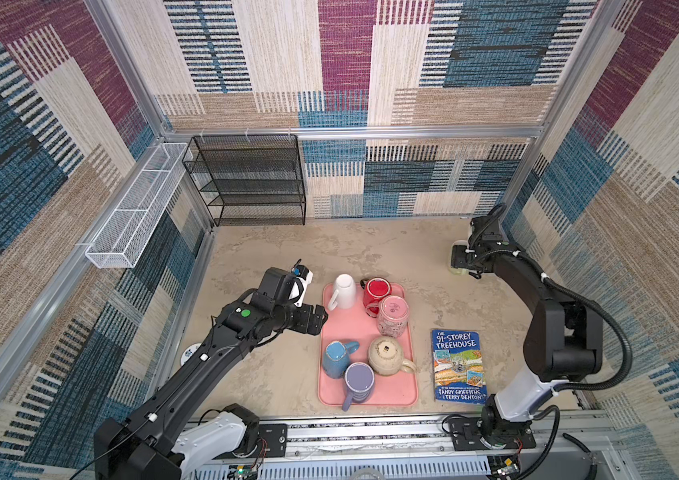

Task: Turn the mug right side up
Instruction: 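Lower the light green mug upright onto the table and open the right gripper, then move the left gripper over the white mug while the right gripper returns toward the tray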

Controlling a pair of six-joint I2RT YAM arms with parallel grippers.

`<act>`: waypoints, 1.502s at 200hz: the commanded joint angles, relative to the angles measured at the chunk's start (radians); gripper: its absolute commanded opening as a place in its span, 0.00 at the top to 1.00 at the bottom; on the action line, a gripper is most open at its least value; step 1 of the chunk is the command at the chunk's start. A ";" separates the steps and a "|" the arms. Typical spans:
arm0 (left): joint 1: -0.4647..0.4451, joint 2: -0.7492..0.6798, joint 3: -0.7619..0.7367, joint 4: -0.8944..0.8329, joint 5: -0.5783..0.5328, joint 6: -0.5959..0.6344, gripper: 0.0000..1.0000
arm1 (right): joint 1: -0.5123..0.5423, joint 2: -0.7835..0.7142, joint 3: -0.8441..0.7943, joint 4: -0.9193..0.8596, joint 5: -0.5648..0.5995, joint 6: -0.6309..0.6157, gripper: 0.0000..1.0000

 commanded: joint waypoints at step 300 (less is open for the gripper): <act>-0.061 0.678 0.457 -0.104 -0.106 0.261 0.59 | 0.416 -0.813 -0.707 0.619 -0.406 0.228 0.16</act>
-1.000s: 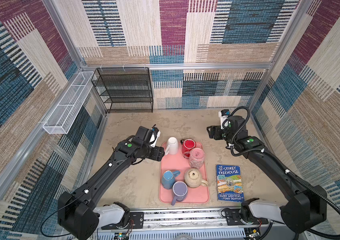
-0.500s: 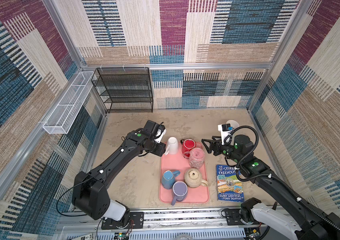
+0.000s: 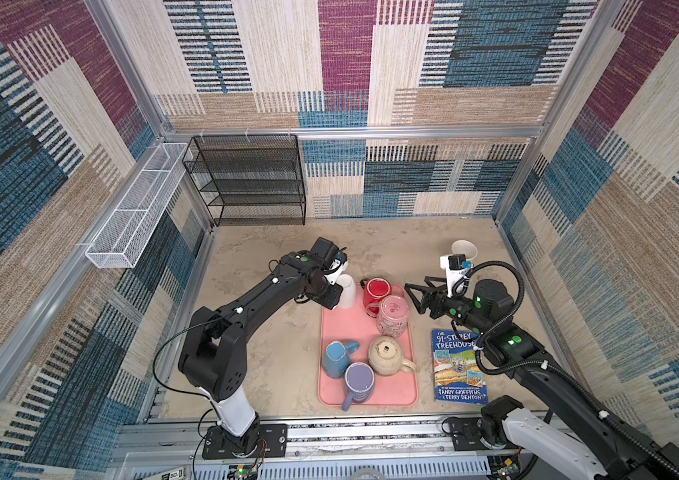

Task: Turn the mug right side up
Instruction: 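Move the left gripper over the white mug while the right gripper returns toward the tray, then lower the left gripper and close it on the white mug's base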

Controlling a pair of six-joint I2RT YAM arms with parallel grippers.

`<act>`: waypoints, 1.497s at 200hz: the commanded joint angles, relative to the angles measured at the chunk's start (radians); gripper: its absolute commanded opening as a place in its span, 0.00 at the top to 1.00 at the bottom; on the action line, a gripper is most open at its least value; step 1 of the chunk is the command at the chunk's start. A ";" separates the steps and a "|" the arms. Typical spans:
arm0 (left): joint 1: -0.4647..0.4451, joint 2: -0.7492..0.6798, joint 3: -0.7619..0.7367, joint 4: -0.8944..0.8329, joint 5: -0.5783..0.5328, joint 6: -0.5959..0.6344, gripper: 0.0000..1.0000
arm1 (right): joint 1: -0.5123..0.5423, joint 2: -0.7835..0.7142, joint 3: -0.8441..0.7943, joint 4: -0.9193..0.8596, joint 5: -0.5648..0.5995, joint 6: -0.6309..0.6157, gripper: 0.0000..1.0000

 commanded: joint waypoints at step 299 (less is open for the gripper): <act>-0.010 0.236 0.148 0.011 -0.117 0.026 0.85 | 0.002 0.006 -0.031 0.076 -0.020 -0.004 0.14</act>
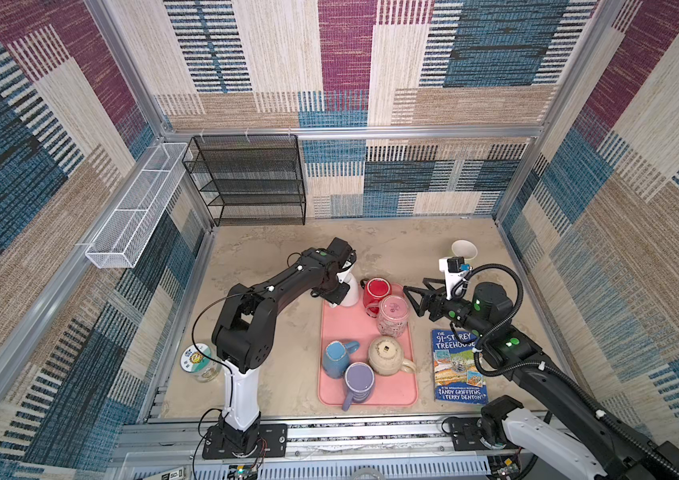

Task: Turn the mug right side up
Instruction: 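Lower the left gripper and close it on the white mug's base, then lift and turn the white mug with the left gripper while the right gripper approaches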

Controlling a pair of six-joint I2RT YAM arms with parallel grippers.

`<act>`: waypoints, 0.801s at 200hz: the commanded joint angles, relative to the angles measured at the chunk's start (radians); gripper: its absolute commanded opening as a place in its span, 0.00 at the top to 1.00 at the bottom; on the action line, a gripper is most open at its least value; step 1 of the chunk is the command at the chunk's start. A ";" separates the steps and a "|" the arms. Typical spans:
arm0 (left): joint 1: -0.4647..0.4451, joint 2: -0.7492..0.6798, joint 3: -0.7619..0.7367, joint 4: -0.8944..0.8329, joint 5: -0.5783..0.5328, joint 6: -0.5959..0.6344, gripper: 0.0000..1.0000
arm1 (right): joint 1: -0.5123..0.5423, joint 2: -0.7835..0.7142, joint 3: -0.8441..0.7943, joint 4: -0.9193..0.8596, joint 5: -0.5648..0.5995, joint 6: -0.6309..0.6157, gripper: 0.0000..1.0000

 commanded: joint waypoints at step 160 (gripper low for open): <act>0.002 -0.186 -0.092 0.058 0.172 -0.135 1.00 | 0.002 0.007 0.015 0.007 -0.024 0.001 0.14</act>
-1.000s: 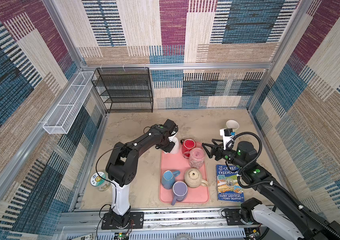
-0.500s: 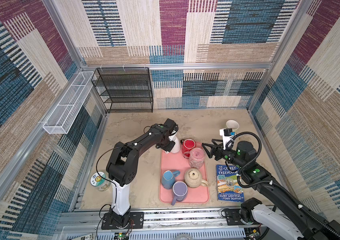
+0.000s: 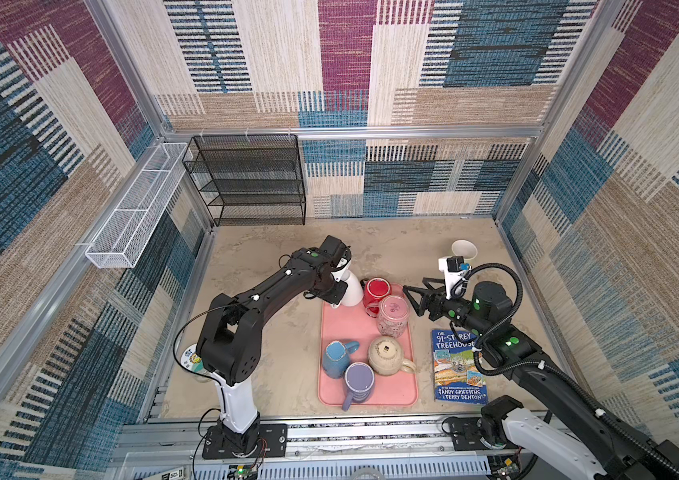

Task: Turn the mug right side up
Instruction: 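Lift and turn the white mug with the left gripper while the right gripper approaches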

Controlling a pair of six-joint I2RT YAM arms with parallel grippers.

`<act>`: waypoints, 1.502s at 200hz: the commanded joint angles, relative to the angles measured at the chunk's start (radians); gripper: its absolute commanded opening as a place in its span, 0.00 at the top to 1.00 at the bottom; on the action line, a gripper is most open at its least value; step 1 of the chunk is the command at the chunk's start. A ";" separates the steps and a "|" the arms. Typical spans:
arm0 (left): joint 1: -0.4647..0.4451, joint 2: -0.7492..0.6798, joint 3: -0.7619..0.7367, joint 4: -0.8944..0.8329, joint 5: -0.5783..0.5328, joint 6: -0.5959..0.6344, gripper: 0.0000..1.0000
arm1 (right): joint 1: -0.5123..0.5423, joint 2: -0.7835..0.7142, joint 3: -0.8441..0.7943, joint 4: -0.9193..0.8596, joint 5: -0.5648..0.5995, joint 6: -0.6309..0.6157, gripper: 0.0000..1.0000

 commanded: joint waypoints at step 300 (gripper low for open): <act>0.159 -0.654 -0.411 0.660 0.682 -0.529 1.00 | 0.068 0.389 -0.007 0.832 -0.577 0.433 0.20</act>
